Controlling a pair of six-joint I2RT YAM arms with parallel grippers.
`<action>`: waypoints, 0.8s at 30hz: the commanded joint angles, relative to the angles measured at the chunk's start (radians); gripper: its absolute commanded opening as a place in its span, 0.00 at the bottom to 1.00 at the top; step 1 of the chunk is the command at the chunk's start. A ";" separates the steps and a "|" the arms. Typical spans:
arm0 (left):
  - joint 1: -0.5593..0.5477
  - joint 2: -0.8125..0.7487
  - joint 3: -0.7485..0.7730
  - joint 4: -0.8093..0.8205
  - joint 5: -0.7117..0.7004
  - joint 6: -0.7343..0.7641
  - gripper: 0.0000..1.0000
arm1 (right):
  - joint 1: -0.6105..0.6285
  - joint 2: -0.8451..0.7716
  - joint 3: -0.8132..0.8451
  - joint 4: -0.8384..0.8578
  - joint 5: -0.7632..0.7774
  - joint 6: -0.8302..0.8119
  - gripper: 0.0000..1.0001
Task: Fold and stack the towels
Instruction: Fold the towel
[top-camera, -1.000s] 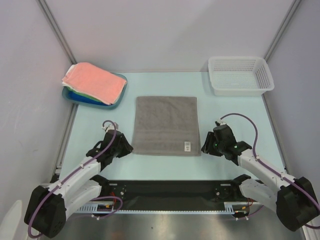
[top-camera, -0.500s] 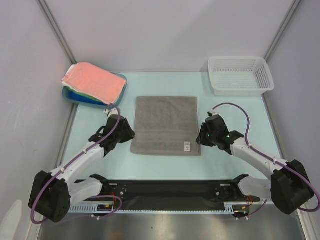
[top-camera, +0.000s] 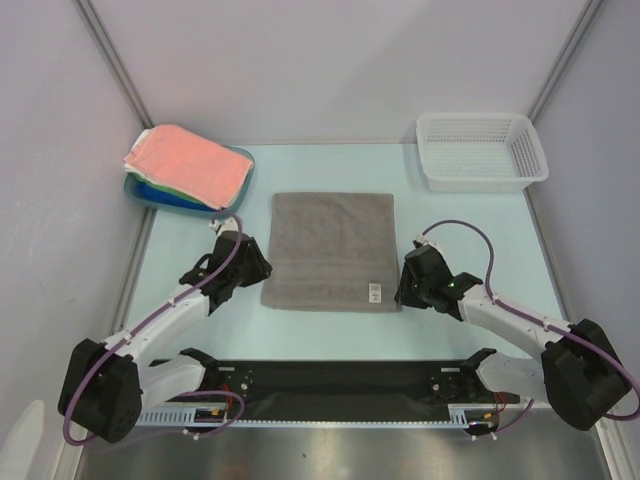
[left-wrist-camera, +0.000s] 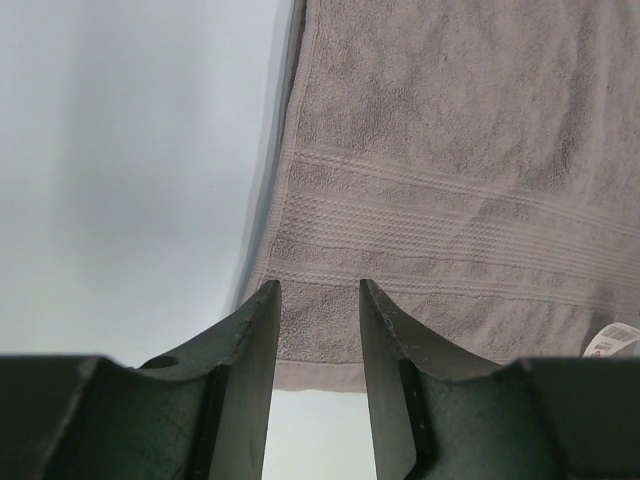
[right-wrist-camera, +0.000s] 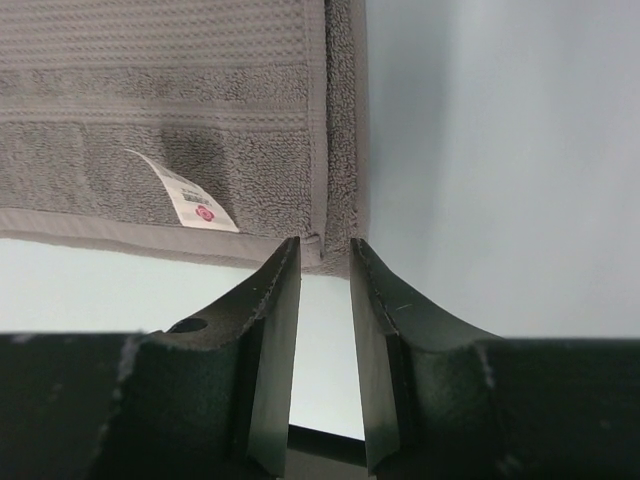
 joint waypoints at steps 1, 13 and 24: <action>0.006 -0.006 -0.016 0.041 0.012 0.018 0.42 | 0.014 0.014 -0.016 0.042 0.029 0.022 0.31; 0.006 0.017 -0.041 0.067 0.019 0.017 0.42 | 0.043 0.037 -0.026 0.070 0.044 0.036 0.32; 0.006 0.020 -0.049 0.075 0.021 0.015 0.41 | 0.062 0.062 -0.043 0.090 0.052 0.049 0.32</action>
